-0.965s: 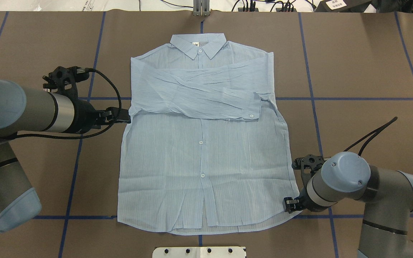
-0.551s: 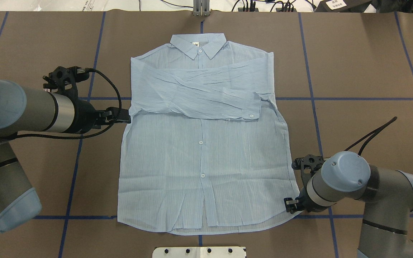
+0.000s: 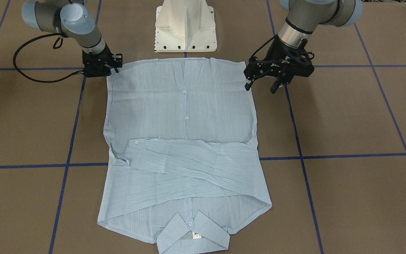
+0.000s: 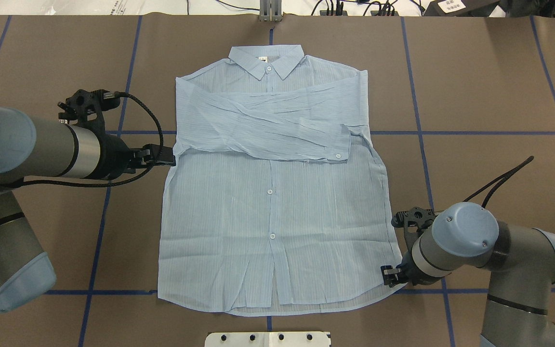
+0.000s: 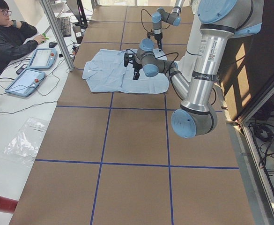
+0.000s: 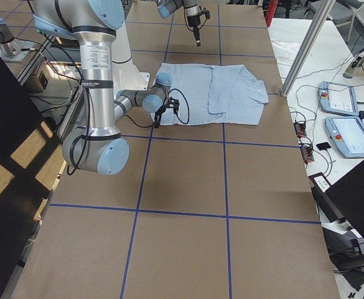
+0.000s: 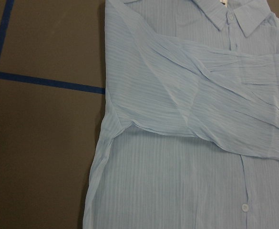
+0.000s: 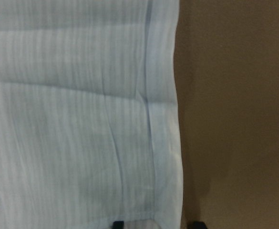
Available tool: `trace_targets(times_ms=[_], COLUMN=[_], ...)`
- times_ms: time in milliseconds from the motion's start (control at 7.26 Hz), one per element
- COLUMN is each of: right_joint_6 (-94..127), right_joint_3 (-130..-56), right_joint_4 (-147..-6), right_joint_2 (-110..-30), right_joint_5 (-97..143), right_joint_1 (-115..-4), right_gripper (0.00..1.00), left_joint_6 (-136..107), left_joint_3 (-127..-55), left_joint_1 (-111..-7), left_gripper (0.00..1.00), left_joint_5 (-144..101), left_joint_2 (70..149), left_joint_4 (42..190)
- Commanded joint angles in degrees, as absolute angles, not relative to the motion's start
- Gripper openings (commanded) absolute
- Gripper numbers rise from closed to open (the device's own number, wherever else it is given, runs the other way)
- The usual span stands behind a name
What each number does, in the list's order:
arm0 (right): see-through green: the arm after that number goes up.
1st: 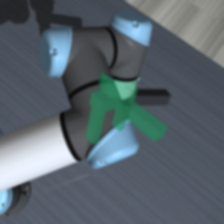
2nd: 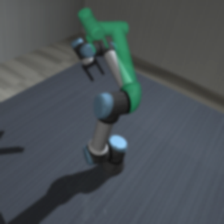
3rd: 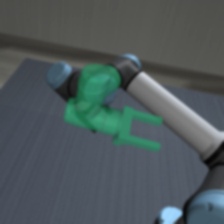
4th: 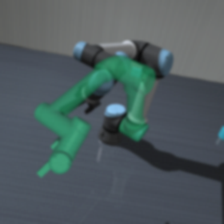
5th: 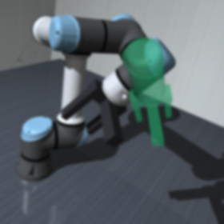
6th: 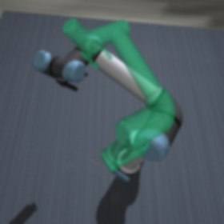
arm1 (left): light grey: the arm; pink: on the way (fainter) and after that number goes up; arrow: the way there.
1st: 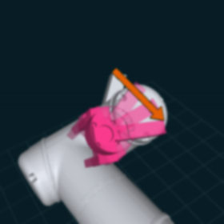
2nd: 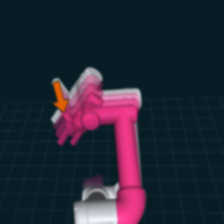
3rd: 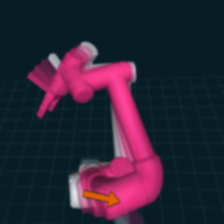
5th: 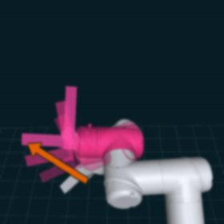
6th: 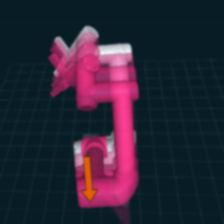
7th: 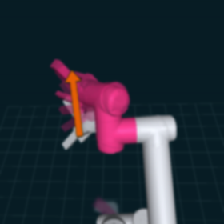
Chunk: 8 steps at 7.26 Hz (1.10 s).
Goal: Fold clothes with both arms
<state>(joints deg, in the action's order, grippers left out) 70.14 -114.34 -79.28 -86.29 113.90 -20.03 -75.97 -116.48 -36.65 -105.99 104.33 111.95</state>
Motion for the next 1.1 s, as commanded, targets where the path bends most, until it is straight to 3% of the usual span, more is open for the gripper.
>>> trace_targets(times_ms=[0,965], right_joint_6=[70.1,70.1], right_joint_3=[-114.3,-113.5], right_joint_4=[-79.4,-79.6], right_joint_2=[-86.3,-86.1], right_joint_5=[113.9,113.9], right_joint_1=[-20.3,-21.5], right_gripper=[0.58,0.55], left_joint_6=[-75.9,-75.8], left_joint_3=[-116.4,-116.5], left_joint_1=[-36.7,-36.7], left_gripper=[1.00,1.00], left_joint_5=[-106.0,-105.9], left_joint_2=[104.3,104.2], left_joint_4=[112.0,111.9])
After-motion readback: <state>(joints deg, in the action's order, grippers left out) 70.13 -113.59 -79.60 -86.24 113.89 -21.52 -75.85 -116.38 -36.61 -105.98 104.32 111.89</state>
